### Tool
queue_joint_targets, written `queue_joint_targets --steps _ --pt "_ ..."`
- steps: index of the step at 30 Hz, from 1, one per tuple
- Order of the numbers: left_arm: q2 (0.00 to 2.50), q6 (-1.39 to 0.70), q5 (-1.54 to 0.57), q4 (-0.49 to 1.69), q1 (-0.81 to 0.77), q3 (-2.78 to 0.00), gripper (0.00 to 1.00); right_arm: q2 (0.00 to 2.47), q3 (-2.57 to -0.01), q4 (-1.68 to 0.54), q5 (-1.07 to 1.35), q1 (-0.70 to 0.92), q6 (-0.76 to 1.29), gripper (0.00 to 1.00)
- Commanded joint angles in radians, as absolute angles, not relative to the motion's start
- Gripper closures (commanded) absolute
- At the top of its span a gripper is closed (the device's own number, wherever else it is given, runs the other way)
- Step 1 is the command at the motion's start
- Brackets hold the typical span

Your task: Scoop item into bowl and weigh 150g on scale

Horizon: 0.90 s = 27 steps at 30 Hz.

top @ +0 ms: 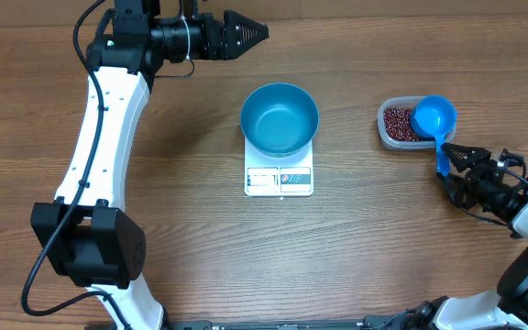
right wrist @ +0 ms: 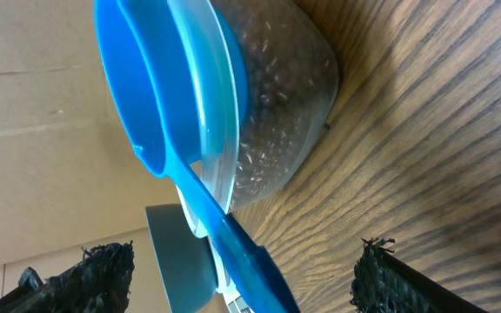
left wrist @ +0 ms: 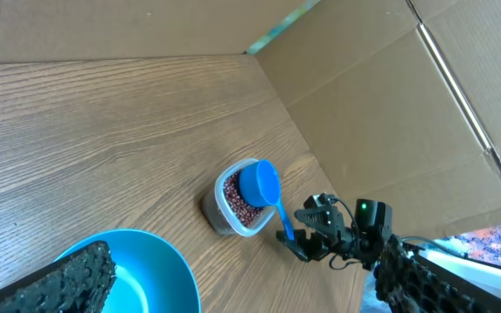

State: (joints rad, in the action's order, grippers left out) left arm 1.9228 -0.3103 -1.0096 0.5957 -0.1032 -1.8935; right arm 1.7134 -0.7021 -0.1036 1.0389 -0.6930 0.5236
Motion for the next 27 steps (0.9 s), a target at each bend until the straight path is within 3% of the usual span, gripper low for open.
queue_joint_targets --steps 1,17,22,27 --pt "1.894 -0.283 -0.998 0.595 -0.105 -1.906 0.01 1.713 -0.691 -0.091 1.033 -0.686 0.528 0.17" --pt "1.894 -0.283 -0.998 0.602 -0.105 -1.906 0.0 1.713 -0.655 0.102 0.962 -0.607 0.648 0.21" --pt "1.894 -0.283 -0.987 0.602 -0.105 -1.906 0.0 1.713 -0.655 0.15 0.981 -0.605 0.675 0.38" --pt "1.894 -0.283 -0.986 0.602 -0.105 -1.906 0.0 1.713 -0.655 0.248 1.034 -0.604 0.737 0.42"
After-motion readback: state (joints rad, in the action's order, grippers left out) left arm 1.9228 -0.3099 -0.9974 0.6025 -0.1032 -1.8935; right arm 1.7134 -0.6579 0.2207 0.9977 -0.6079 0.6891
